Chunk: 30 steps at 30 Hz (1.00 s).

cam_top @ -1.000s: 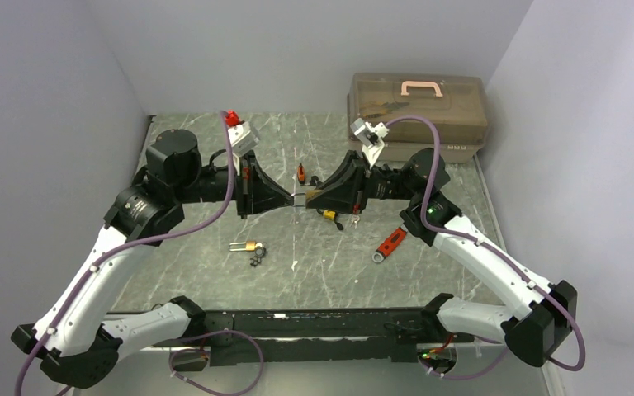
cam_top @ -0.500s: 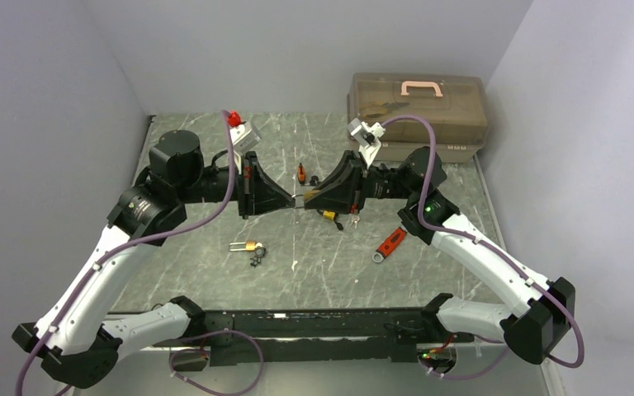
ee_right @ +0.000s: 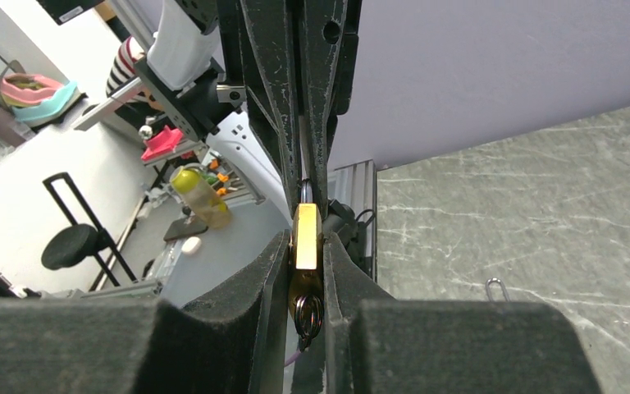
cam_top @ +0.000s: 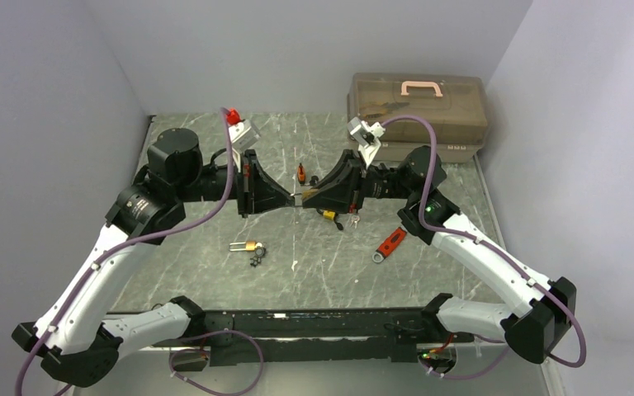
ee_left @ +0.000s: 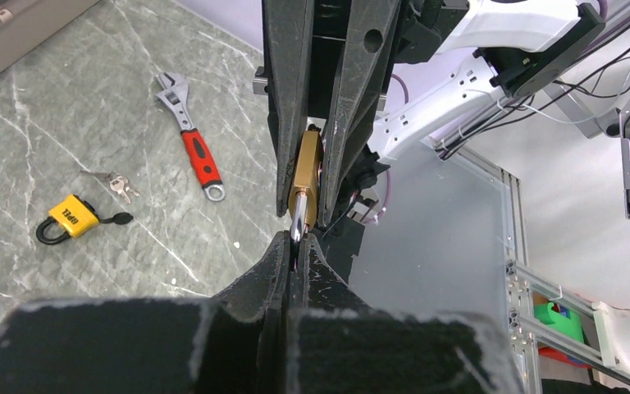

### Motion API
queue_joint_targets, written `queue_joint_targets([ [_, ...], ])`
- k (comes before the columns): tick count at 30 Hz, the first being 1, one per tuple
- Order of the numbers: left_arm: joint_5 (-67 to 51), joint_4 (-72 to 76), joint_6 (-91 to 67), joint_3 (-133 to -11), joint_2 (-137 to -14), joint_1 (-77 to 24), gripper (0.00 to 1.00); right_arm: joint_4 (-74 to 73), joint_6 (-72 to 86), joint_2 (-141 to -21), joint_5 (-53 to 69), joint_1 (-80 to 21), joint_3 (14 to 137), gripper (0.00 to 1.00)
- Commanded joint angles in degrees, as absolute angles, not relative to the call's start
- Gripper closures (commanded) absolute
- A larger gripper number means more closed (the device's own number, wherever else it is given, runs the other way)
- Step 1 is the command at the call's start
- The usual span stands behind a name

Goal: Lock with the key
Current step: Lock the lock.

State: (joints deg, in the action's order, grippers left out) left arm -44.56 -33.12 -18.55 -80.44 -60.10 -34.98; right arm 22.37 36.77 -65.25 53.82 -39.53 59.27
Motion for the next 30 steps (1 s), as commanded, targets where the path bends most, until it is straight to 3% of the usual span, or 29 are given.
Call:
queue_joint_targets([
  [1,-46.64,-25.95,-20.15,-82.05,-65.61,-39.49,1.00,24.78,34.97,-68.08,47.94,-44.74,62.64,1.00],
  [15,-42.83,-29.57,-18.82,-85.26,-68.25,-40.54,1.00,21.37,32.80,-68.07,46.17,-45.99,63.97,1.00],
  [30,-21.14,-44.05,-12.59,-94.39,-71.23,-48.12,1.00,13.15,27.84,-65.67,33.07,-46.72,66.89,1.00],
])
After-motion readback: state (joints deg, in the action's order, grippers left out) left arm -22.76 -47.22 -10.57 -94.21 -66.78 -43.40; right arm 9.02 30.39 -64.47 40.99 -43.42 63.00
